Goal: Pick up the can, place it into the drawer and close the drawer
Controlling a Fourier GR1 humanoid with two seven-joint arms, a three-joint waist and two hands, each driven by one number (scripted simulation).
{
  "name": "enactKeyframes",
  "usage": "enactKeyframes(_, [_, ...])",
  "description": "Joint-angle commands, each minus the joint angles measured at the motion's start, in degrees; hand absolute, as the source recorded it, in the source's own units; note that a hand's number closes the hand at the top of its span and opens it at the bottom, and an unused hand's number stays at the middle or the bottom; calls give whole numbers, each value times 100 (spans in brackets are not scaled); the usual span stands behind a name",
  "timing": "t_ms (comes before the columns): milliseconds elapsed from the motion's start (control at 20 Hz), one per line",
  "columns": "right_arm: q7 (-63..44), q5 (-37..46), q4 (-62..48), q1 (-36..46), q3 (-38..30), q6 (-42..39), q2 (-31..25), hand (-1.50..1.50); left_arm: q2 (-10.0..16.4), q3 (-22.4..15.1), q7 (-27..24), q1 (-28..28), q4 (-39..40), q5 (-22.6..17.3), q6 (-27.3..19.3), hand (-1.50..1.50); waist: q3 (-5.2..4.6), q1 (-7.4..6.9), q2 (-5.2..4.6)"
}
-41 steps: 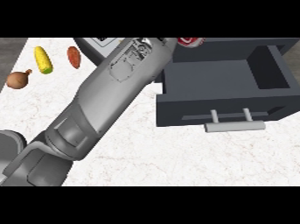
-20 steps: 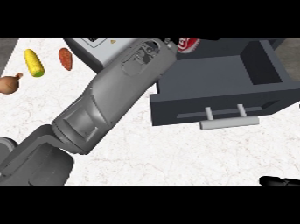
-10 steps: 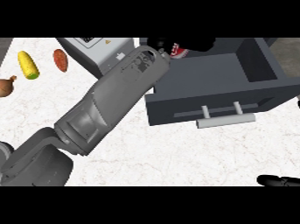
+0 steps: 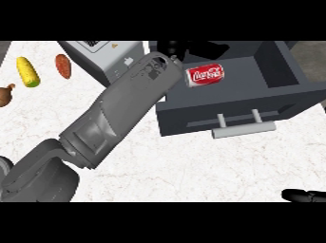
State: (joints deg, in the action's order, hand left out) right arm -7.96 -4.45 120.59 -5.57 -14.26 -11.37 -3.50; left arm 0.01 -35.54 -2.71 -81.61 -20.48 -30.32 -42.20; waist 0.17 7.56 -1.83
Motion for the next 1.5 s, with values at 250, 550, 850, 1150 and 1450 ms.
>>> enactKeyframes(250, [135,149,416,-169,-17,-83,-118,-150,-1,-51,-131,33,-80,-336,-275,-150,-4,-8,21])
enactKeyframes(550, [275,979,740,12,-25,-142,-655,-150,-1,40,-225,10,-180,-622,-293,-150,-11,-51,18])
enactKeyframes(850, [609,1910,723,111,447,-70,-704,-150,-1,147,-277,-131,-280,-929,-347,-150,-11,-210,47])
enactKeyframes(1150, [746,3550,435,440,1084,282,-874,-150,-1,105,-555,-12,-396,-1005,-451,-150,-15,-451,86])
enactKeyframes(1450, [753,4895,-357,747,1600,553,-1071,-150,-1,-113,-150,-98,-694,-1058,-847,-150,-13,-615,143])
